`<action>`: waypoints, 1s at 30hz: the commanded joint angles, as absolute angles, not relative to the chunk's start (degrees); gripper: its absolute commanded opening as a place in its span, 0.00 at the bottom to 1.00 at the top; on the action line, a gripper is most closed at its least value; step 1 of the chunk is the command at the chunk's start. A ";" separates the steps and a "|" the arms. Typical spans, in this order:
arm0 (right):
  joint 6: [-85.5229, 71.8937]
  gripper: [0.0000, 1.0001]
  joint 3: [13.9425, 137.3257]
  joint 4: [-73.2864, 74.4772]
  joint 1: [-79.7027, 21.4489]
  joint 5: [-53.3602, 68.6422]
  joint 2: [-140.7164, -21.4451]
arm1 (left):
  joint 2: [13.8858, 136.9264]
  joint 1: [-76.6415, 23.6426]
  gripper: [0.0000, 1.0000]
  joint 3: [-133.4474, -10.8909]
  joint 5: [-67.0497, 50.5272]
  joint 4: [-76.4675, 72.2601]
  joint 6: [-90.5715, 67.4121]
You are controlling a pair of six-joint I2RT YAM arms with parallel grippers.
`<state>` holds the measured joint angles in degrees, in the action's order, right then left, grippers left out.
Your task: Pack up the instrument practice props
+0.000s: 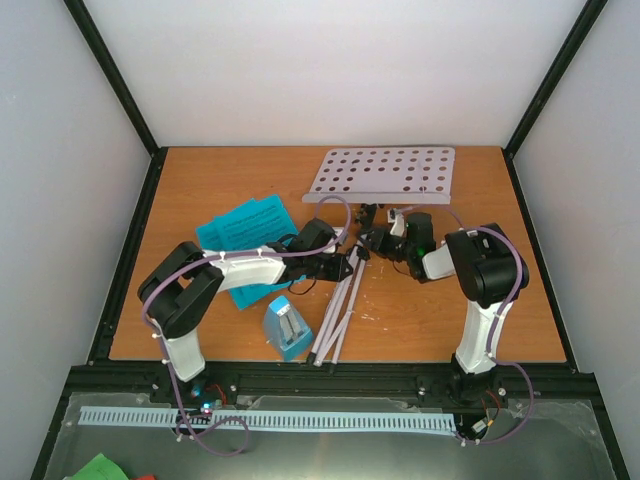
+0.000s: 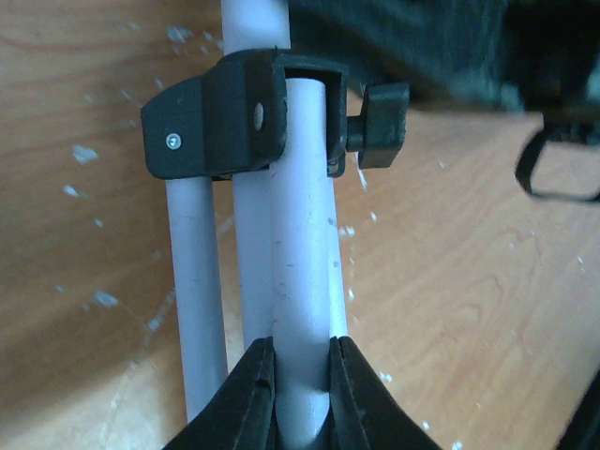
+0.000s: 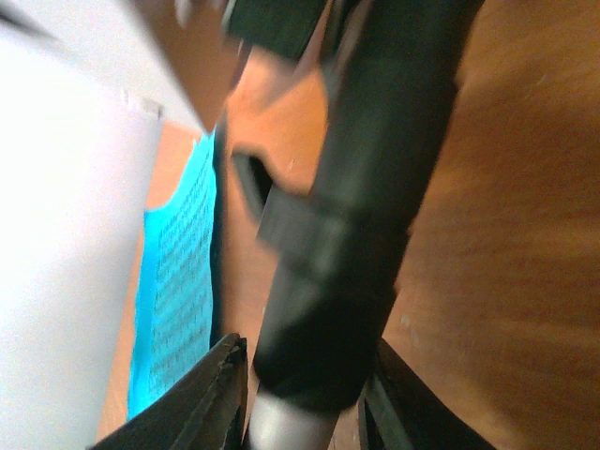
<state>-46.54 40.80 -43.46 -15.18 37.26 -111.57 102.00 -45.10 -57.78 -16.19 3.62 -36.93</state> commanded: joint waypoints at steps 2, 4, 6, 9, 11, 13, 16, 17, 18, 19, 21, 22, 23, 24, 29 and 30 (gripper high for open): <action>-38.78 0.37 39.14 -43.42 -16.79 42.10 -111.23 | 102.40 -42.58 0.00 -61.70 -7.48 -8.61 -35.11; -38.66 0.40 38.58 -43.43 -16.79 41.49 -110.80 | 102.40 -42.55 0.00 -61.77 -7.64 -8.76 -35.28; -38.58 0.43 38.12 -43.48 -16.76 40.86 -110.46 | 102.53 -42.60 0.00 -61.94 -8.16 -9.02 -35.41; -38.31 0.49 37.48 -43.33 -16.78 40.33 -109.78 | 102.66 -42.60 0.00 -62.14 -8.49 -9.14 -35.51; -37.83 0.54 36.88 -42.87 -16.76 39.74 -108.79 | 102.74 -42.62 0.00 -62.14 -8.52 -9.09 -35.51; -37.11 0.59 36.26 -41.92 -16.68 39.07 -107.53 | 102.82 -42.58 0.00 -62.11 -8.64 -9.05 -35.51; -35.58 0.66 35.39 -39.54 -16.48 37.78 -104.80 | 103.00 -42.60 0.03 -62.37 -9.09 -8.76 -35.29; -35.30 0.67 35.06 -39.06 -16.33 37.41 -104.14 | 103.02 -42.58 0.06 -62.44 -9.24 -8.63 -35.21; -34.87 0.69 34.43 -38.28 -16.16 37.06 -102.74 | 102.94 -42.62 0.11 -62.48 -9.35 -8.54 -35.16; -34.70 0.71 33.85 -37.90 -15.91 36.79 -101.58 | 102.86 -42.58 0.17 -62.49 -9.40 -8.46 -34.99; -34.36 0.74 32.53 -37.27 -15.24 36.62 -99.15 | 102.26 -42.57 0.29 -62.49 -9.32 -8.19 -34.83; -33.88 0.75 31.98 -36.61 -14.90 36.71 -97.86 | 101.93 -42.62 0.34 -62.46 -9.24 -8.10 -34.62; -33.21 0.75 31.78 -35.47 -14.55 36.78 -96.50 | 101.51 -42.58 0.38 -62.46 -9.21 -8.01 -34.40; -32.18 0.75 31.70 -33.93 -14.24 36.62 -95.11 | 101.16 -42.60 0.42 -62.49 -9.23 -8.04 -34.12; -27.82 0.77 31.96 -25.76 -14.10 35.92 -87.25 | 98.98 -42.62 0.64 -64.08 -10.58 -7.52 -32.03; -27.26 0.78 32.29 -24.03 -12.68 35.86 -85.54 | 98.26 -42.62 0.68 -64.69 -10.55 -7.10 -31.56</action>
<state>-31.99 31.97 -30.94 -14.24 36.71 -91.24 101.80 -43.00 -61.01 -10.11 -5.21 -34.09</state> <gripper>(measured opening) 0.770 0.612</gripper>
